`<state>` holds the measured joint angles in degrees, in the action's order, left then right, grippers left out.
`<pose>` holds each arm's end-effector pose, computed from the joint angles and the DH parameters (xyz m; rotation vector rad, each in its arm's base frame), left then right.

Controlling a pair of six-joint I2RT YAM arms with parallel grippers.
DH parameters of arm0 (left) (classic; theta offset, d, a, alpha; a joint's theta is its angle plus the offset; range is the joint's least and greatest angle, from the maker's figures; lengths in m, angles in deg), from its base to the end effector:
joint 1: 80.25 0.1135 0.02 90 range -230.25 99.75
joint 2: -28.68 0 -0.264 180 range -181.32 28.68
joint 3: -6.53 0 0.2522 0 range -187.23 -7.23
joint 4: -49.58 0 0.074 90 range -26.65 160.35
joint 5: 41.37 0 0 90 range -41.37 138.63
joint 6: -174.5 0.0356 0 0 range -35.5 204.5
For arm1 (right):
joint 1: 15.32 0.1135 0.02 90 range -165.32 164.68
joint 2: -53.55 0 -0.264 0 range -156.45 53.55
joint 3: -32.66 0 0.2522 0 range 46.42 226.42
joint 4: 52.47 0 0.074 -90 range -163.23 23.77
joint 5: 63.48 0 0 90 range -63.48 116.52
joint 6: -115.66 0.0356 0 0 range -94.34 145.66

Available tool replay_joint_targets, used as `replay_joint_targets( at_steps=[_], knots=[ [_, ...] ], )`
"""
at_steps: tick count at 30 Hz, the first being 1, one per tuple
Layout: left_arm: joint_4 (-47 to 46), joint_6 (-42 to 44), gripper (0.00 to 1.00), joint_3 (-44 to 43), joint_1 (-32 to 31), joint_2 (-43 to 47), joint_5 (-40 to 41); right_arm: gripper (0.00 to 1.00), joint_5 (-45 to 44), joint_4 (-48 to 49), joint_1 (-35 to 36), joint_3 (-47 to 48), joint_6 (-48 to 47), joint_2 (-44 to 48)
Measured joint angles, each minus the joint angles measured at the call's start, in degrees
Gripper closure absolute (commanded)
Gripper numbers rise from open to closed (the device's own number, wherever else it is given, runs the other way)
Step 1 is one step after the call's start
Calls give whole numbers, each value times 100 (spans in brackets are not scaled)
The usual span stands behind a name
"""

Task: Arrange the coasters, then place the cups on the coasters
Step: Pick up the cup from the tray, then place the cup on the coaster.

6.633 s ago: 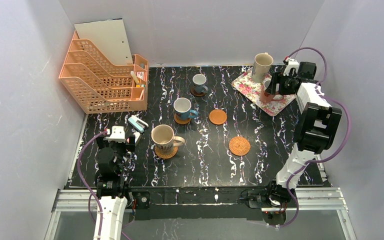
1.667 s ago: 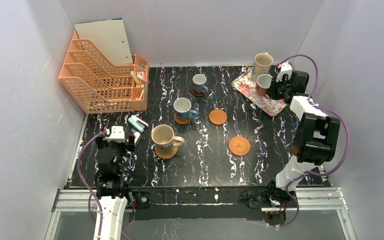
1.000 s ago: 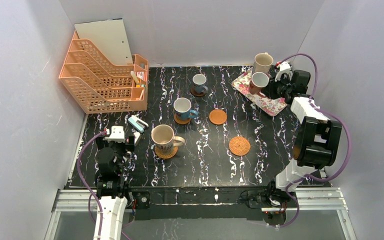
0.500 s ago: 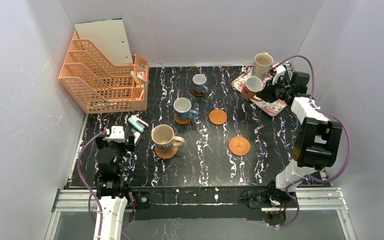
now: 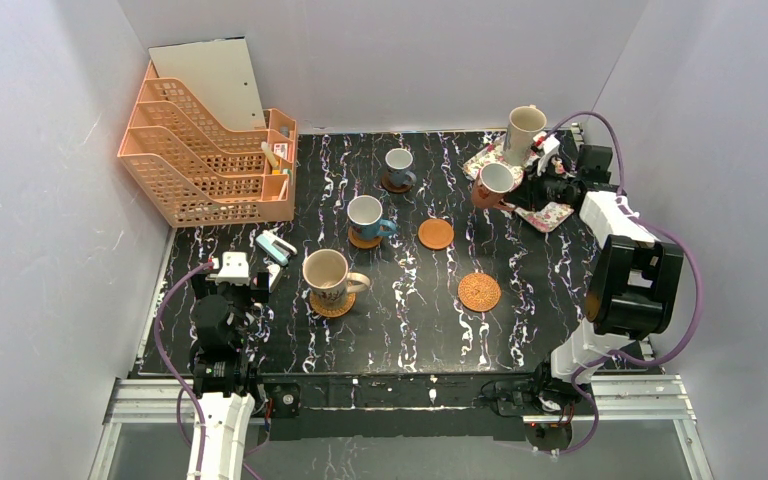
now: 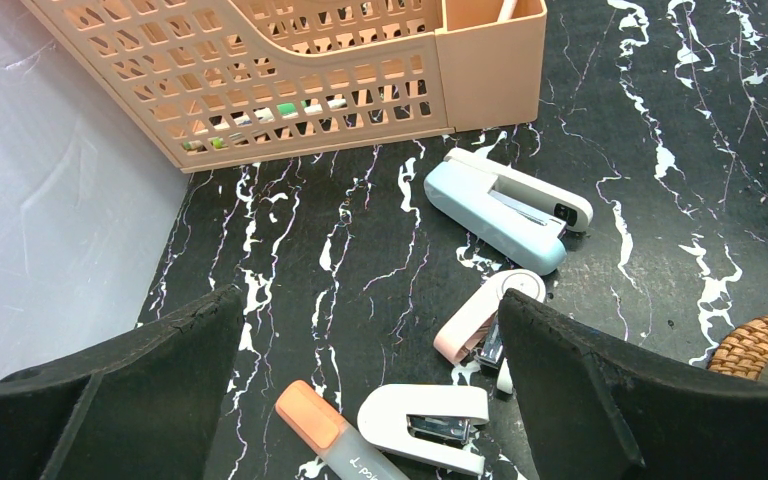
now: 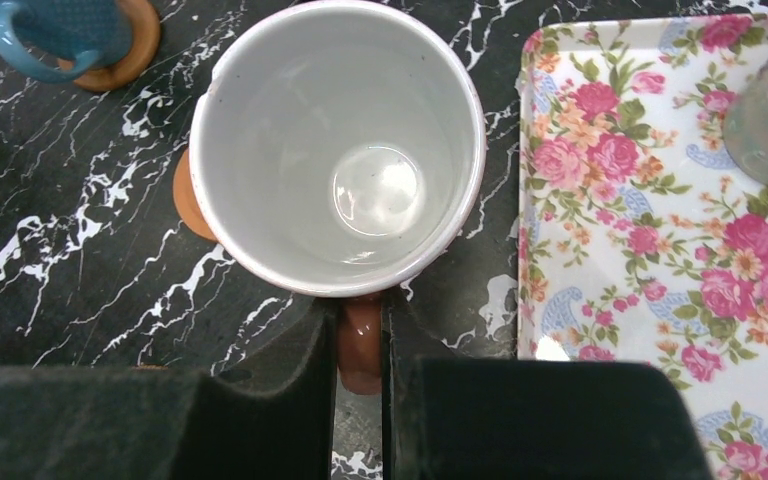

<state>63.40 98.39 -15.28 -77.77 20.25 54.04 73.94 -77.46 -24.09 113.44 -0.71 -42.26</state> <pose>0.1134 0.0083 0.2097 0.0836 1.5841 0.2980 0.3651 -0.0298 0.2477 -0.7197 1.9385 0.5631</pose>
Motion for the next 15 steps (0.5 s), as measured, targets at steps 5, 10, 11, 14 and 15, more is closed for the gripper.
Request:
replay_joint_targets(
  at_steps=[5,10,11,14,15],
  knots=[
    [0,0,3,0,0,0,2,99,68,-315,164,170,-256,0],
    [2,0,3,0,0,0,11,99,50,-413,378,299,-227,0],
    [0,0,3,0,0,0,13,99,44,-411,413,308,-208,0],
    [0,2,3,0,0,0,13,99,-153,-409,599,339,-94,11],
    [0,2,3,0,0,0,13,99,-264,-417,673,339,-74,28]
  ],
)
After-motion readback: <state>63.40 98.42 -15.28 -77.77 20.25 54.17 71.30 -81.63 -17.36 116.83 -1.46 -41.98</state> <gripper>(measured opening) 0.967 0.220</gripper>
